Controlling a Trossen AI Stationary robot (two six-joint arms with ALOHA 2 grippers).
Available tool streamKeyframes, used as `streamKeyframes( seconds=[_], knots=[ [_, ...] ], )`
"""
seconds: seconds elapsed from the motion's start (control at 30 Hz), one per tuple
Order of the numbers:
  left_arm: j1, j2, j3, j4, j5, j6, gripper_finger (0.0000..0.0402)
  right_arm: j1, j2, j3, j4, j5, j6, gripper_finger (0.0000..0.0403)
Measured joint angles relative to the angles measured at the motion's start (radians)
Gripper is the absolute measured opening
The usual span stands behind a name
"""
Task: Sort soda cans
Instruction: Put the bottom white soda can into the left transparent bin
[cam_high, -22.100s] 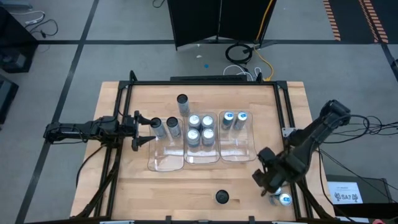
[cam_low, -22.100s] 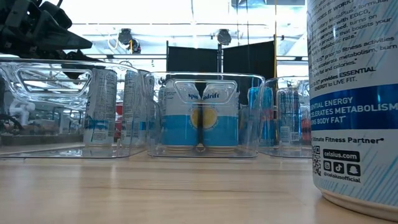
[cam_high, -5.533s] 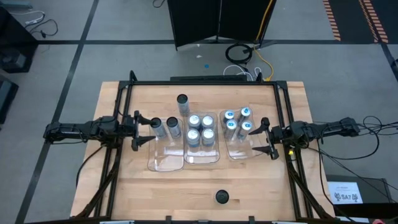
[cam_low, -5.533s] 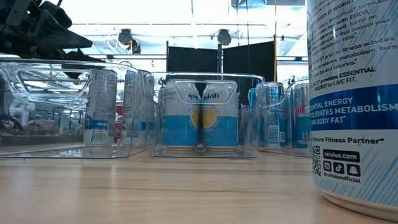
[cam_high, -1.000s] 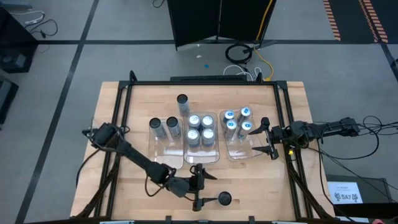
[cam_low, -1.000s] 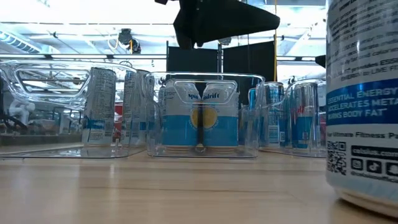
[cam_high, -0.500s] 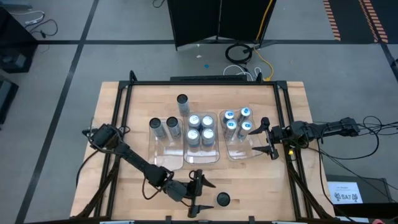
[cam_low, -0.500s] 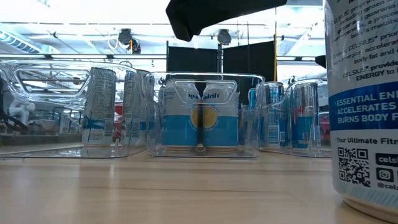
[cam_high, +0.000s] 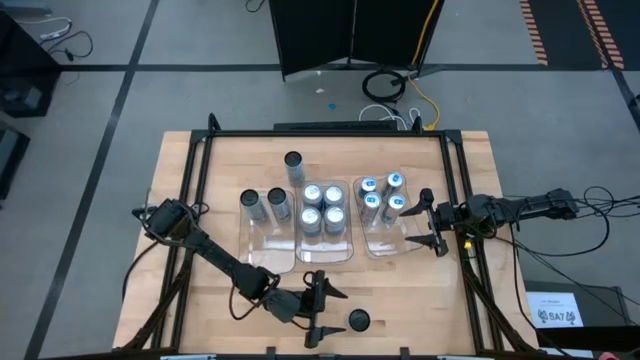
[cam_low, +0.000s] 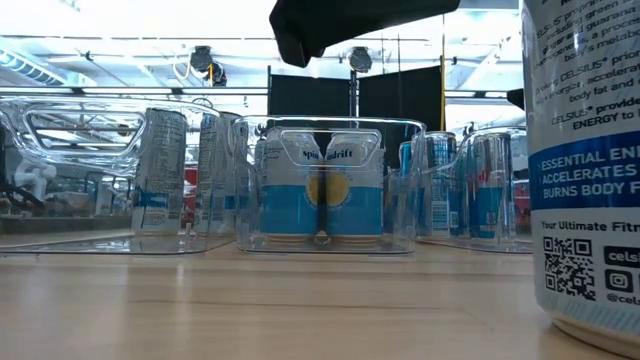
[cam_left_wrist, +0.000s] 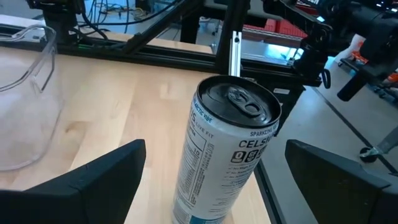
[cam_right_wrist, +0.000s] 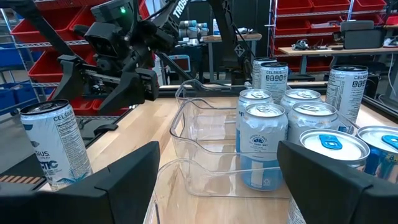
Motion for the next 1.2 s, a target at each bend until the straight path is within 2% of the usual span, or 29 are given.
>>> streamKeyframes(
  seconds=[0.3, 0.47, 1.03, 1.2],
  knots=[
    [-0.015, 0.001, 0.000, 0.015, -0.045, 0.001, 0.0393, 0.000, 0.000, 0.000, 0.000, 0.000, 0.000, 0.0318],
    [-0.030, 0.061, 0.027, 0.045, -0.077, 0.034, 0.0393, 0.000, 0.000, 0.000, 0.000, 0.000, 0.000, 0.0318],
    [0.001, 0.148, 0.137, 0.044, -0.075, 0.028, 0.0393, 0.000, 0.000, 0.000, -0.004, -0.001, 0.000, 0.0318],
    [0.001, 0.146, 0.138, 0.055, -0.097, 0.087, 0.0393, 0.000, 0.000, 0.000, -0.002, -0.001, 0.000, 0.0318]
  ],
)
